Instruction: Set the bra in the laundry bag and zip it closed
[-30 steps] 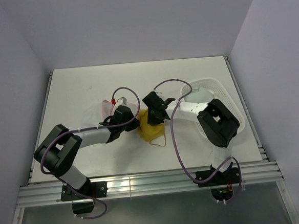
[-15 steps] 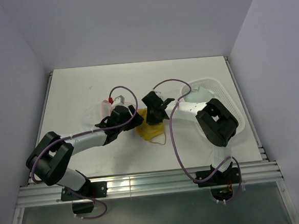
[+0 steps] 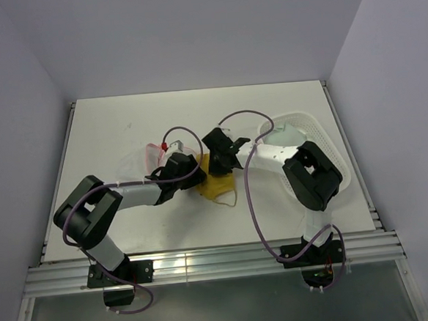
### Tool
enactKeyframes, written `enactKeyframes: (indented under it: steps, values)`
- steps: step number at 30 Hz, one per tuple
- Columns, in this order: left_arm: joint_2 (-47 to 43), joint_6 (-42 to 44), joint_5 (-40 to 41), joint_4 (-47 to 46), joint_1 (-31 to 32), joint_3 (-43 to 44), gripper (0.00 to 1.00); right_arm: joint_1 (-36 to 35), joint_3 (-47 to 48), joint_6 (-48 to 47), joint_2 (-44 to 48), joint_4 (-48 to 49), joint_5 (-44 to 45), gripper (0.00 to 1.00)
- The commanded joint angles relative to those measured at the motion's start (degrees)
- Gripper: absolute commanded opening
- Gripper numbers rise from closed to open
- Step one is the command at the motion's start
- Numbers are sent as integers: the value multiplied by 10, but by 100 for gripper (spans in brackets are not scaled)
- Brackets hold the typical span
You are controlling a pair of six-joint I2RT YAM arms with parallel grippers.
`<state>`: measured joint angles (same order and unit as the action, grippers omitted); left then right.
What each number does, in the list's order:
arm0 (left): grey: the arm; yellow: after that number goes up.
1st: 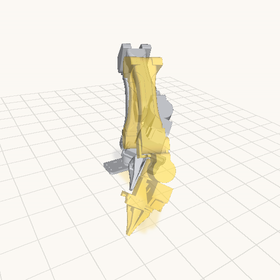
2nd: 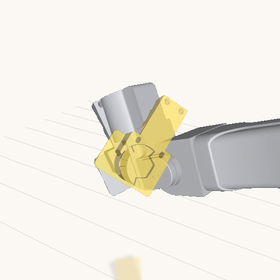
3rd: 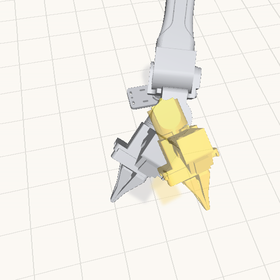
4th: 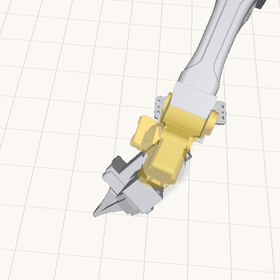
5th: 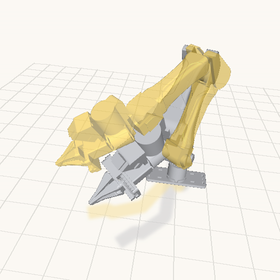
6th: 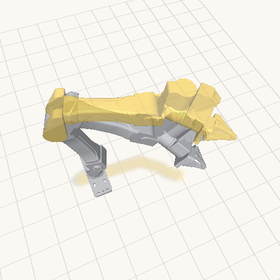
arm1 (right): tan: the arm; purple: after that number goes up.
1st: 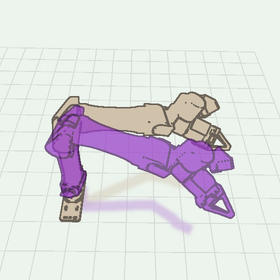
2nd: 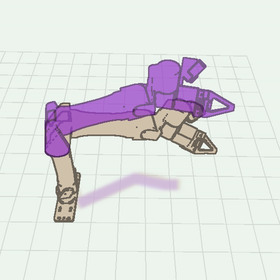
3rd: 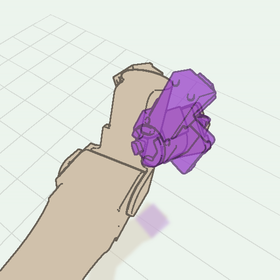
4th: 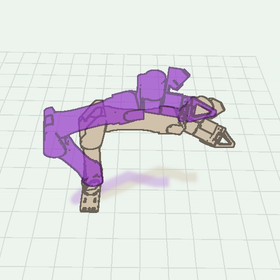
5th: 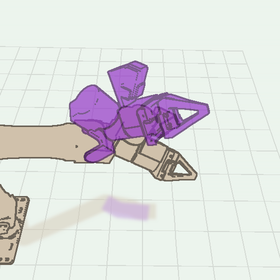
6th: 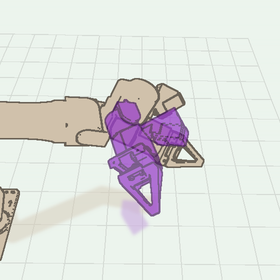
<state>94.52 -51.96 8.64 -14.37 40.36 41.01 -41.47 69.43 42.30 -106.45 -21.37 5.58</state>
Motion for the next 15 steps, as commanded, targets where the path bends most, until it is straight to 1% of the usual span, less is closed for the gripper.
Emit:
enactKeyframes:
  steps: [1,4,5,6,7,8,9,10,11,12,13,14,15]
  values:
    - [15,5,-1,-8,3,11,59,2,27,-5,37,-15,17,0]
    - [23,6,-10,-22,3,17,56,3,27,-6,55,-25,22,0]
    - [27,7,-12,-22,3,19,48,5,25,-5,62,-27,26,0]
    - [28,6,-13,-23,3,21,44,8,18,-5,83,-30,30,0]
    - [29,5,-14,-22,3,22,39,12,12,-6,96,-31,30,2]
    - [29,6,-15,-22,3,24,24,24,6,-6,109,-31,30,6]
    - [31,6,-16,-21,3,26,18,31,-5,-9,134,-30,29,9]
    - [31,7,-20,-21,3,27,14,38,-11,-16,144,-30,19,19]
    - [32,6,-22,-22,3,27,5,56,-26,-20,161,-28,9,24]
    - [33,5,-23,-22,3,27,2,66,-38,-23,170,-16,-3,28]
    - [32,5,-25,-22,3,27,0,75,-49,-31,179,-7,-29,35]
    - [32,5,-28,-23,2,27,0,83,-77,-35,195,4,-43,38]
    - [31,5,-28,-22,2,27,0,99,-91,-42,202,25,-52,44]
